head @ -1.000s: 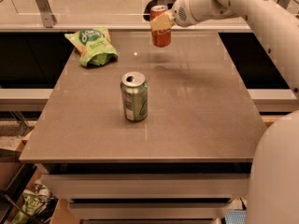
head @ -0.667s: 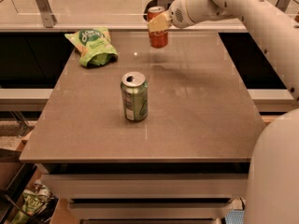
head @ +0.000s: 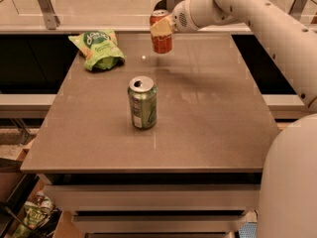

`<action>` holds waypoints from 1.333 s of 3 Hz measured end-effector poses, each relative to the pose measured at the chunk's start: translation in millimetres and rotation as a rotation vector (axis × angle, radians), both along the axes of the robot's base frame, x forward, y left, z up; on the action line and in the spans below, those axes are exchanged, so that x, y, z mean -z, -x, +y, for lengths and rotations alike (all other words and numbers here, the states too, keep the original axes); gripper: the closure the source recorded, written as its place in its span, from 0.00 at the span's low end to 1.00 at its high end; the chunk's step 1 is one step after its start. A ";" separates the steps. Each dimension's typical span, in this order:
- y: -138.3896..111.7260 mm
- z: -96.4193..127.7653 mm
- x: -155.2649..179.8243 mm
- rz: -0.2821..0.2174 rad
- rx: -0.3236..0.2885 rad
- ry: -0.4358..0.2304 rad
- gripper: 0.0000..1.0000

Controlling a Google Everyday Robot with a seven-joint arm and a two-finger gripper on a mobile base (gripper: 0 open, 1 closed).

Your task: Move coke can near green rice chip bag

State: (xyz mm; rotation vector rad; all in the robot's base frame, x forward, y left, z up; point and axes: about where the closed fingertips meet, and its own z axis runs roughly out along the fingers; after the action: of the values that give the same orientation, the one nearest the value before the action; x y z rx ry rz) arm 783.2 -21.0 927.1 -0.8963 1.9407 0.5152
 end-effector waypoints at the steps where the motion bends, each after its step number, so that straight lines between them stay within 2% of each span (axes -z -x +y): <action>1: -0.5 9.0 6.2 0.003 -0.016 -0.014 1.00; 3: -4.5 32.2 15.5 0.015 -0.083 -0.054 1.00; 4: -7.1 46.8 26.2 0.044 -0.112 -0.064 1.00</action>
Offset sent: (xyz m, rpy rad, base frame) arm 0.0053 0.0261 -0.0127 0.0643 0.0054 0.0796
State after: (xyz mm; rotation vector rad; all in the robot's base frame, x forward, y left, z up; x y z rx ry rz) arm 790.4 25.8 900.9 -0.9640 1.9103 0.6642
